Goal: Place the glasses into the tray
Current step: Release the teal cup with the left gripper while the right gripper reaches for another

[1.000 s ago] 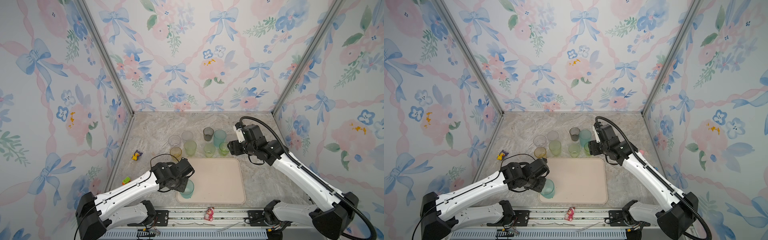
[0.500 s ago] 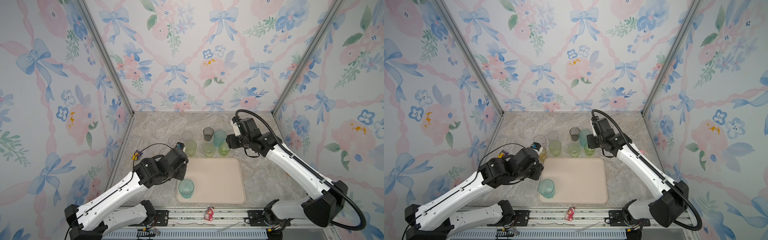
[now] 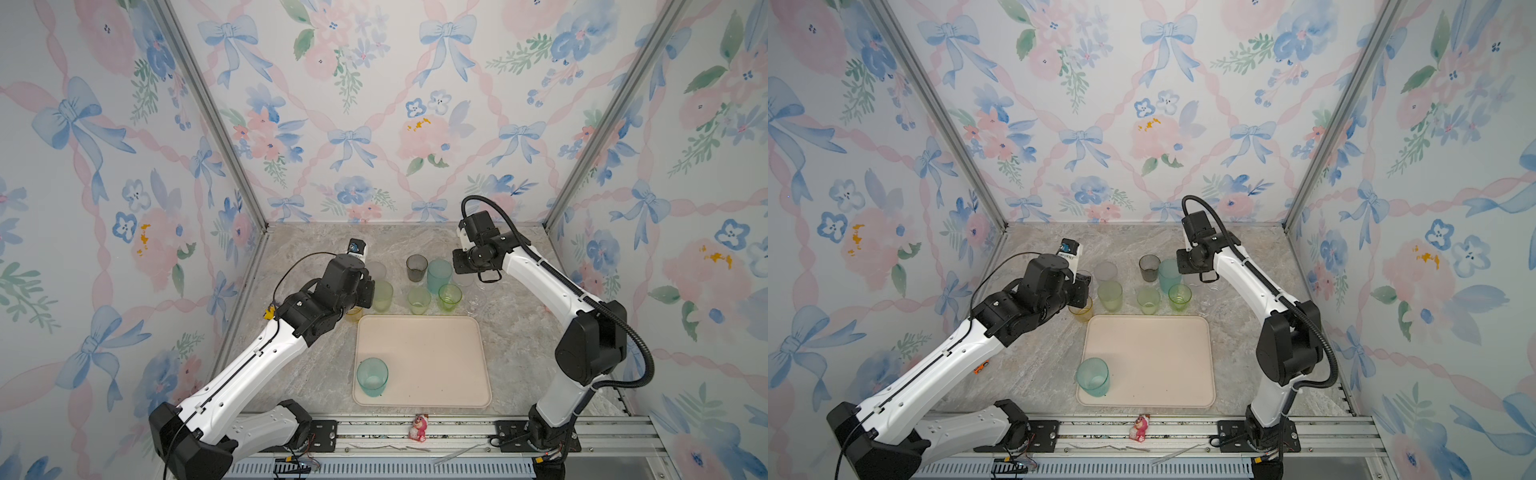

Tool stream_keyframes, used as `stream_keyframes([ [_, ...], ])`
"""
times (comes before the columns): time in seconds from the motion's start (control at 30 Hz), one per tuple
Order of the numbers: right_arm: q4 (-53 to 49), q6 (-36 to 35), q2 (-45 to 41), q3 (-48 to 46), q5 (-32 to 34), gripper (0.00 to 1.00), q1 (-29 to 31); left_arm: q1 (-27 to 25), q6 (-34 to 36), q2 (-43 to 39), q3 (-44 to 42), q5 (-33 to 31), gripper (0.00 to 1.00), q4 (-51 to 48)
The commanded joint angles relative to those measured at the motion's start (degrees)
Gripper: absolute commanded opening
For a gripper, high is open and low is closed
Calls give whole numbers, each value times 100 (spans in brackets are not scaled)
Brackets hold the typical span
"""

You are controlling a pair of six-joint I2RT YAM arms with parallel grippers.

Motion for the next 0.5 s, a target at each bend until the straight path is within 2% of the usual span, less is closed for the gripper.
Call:
stream_keyframes([
  [0.0,-207,-29,222,320,-168,38,-26,120,284,140,-76,344,30,434],
  [0.47,-235,-12,1132,920,-202,33,-51,529,414,163,-208,722,30,452],
])
